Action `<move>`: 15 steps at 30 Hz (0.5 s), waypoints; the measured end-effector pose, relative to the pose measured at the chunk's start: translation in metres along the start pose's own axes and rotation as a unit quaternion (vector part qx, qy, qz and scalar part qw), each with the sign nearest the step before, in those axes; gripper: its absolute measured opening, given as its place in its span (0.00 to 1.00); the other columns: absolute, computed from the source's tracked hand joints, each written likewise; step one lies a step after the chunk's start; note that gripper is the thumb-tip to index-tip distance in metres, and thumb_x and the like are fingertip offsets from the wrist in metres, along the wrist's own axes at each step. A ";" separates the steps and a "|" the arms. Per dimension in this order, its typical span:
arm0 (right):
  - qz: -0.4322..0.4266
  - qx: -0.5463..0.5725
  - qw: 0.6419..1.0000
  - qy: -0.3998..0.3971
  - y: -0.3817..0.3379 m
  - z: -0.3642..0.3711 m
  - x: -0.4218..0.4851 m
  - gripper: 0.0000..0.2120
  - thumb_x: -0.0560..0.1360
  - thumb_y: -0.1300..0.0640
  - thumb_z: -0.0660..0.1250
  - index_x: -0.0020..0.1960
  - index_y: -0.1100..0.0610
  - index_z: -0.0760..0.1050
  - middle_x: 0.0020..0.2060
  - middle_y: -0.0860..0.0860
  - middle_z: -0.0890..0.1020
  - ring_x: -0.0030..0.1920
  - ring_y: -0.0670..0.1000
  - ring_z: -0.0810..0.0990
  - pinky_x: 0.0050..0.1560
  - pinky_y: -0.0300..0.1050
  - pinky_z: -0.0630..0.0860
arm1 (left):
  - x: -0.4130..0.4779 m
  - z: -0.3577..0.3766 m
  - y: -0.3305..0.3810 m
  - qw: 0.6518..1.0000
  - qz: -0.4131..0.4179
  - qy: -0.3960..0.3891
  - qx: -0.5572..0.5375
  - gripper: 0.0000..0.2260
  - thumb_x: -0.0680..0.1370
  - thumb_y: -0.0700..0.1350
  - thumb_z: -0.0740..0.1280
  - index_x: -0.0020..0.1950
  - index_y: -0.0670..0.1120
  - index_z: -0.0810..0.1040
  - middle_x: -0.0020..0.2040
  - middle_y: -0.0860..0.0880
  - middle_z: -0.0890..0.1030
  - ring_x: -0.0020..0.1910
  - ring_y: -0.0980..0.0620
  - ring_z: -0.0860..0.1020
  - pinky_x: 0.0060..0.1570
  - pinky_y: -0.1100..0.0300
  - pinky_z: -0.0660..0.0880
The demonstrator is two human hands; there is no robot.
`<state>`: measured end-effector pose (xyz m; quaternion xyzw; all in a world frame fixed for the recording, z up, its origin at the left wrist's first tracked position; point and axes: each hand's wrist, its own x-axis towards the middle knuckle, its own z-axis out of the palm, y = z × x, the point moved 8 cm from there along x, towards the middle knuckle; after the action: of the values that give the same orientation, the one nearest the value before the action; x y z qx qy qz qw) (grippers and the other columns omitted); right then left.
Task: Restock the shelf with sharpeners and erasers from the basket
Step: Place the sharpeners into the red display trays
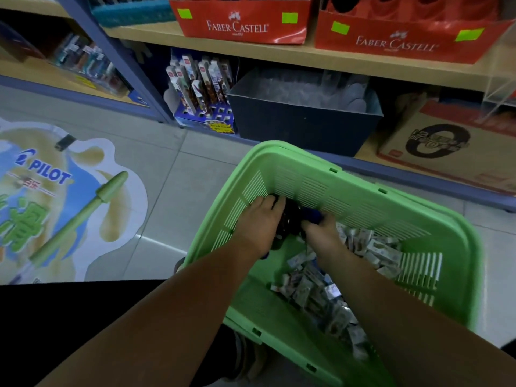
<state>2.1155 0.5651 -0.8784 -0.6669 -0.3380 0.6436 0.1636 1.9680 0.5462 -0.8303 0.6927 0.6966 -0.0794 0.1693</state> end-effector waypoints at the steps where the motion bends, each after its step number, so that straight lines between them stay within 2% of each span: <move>1: 0.000 -0.005 1.000 -0.004 0.001 0.002 0.002 0.17 0.79 0.64 0.66 0.67 0.55 0.68 0.58 0.57 0.79 0.56 0.57 0.79 0.61 0.56 0.78 | 0.002 0.003 0.001 1.000 0.013 0.001 -0.011 0.45 0.72 0.43 0.77 0.83 0.45 0.56 0.74 0.43 0.68 0.70 0.42 0.68 0.68 0.51 0.67; 3: 0.007 0.006 1.000 -0.023 0.000 0.008 0.005 0.17 0.79 0.67 0.64 0.65 0.56 0.72 0.56 0.57 0.82 0.55 0.56 0.81 0.55 0.52 0.80 | 0.004 0.012 0.004 0.999 0.030 -0.006 -0.026 0.43 0.73 0.47 0.77 0.83 0.44 0.57 0.72 0.43 0.70 0.69 0.41 0.69 0.72 0.50 0.60; 5: 0.024 0.026 0.999 -0.033 -0.001 0.011 0.010 0.18 0.77 0.70 0.63 0.64 0.57 0.75 0.54 0.58 0.83 0.53 0.57 0.83 0.48 0.48 0.80 | 0.005 0.021 0.006 0.998 0.029 -0.011 -0.061 0.46 0.71 0.51 0.79 0.83 0.44 0.58 0.73 0.43 0.68 0.72 0.41 0.66 0.78 0.50 0.51; 6: 0.031 0.033 0.998 -0.034 -0.001 0.010 0.013 0.18 0.77 0.70 0.63 0.64 0.58 0.75 0.54 0.58 0.84 0.53 0.57 0.83 0.46 0.47 0.79 | 0.006 0.022 0.006 0.996 0.022 -0.005 -0.086 0.47 0.70 0.52 0.79 0.83 0.45 0.58 0.75 0.43 0.65 0.74 0.40 0.65 0.80 0.49 0.51; 9: 0.033 0.033 0.998 -0.042 -0.003 0.008 0.014 0.18 0.76 0.71 0.65 0.63 0.58 0.77 0.54 0.57 0.84 0.53 0.57 0.82 0.48 0.48 0.78 | 0.007 0.019 0.001 0.991 0.000 0.025 -0.132 0.48 0.69 0.50 0.81 0.82 0.47 0.58 0.80 0.43 0.59 0.75 0.40 0.64 0.76 0.46 0.62; 13: 0.034 0.041 0.996 -0.073 -0.006 0.013 0.013 0.18 0.74 0.71 0.69 0.62 0.60 0.78 0.53 0.58 0.85 0.50 0.55 0.83 0.46 0.45 0.78 | 0.007 0.016 0.001 0.993 0.014 0.032 -0.109 0.43 0.70 0.50 0.79 0.81 0.44 0.63 0.79 0.45 0.65 0.75 0.43 0.64 0.74 0.52 0.60; 15: 0.046 0.052 0.993 -0.096 -0.008 0.015 0.016 0.20 0.72 0.69 0.73 0.63 0.61 0.78 0.53 0.58 0.86 0.51 0.56 0.85 0.48 0.46 0.80 | 0.008 0.015 0.001 0.994 0.020 0.046 -0.093 0.40 0.70 0.49 0.80 0.78 0.43 0.67 0.76 0.45 0.70 0.74 0.44 0.66 0.73 0.53 0.62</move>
<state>2.0986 0.5780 -0.8872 -0.6076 -0.2878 0.7278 0.1352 1.9711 0.5485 -0.8465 0.6907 0.6940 0.0212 0.2020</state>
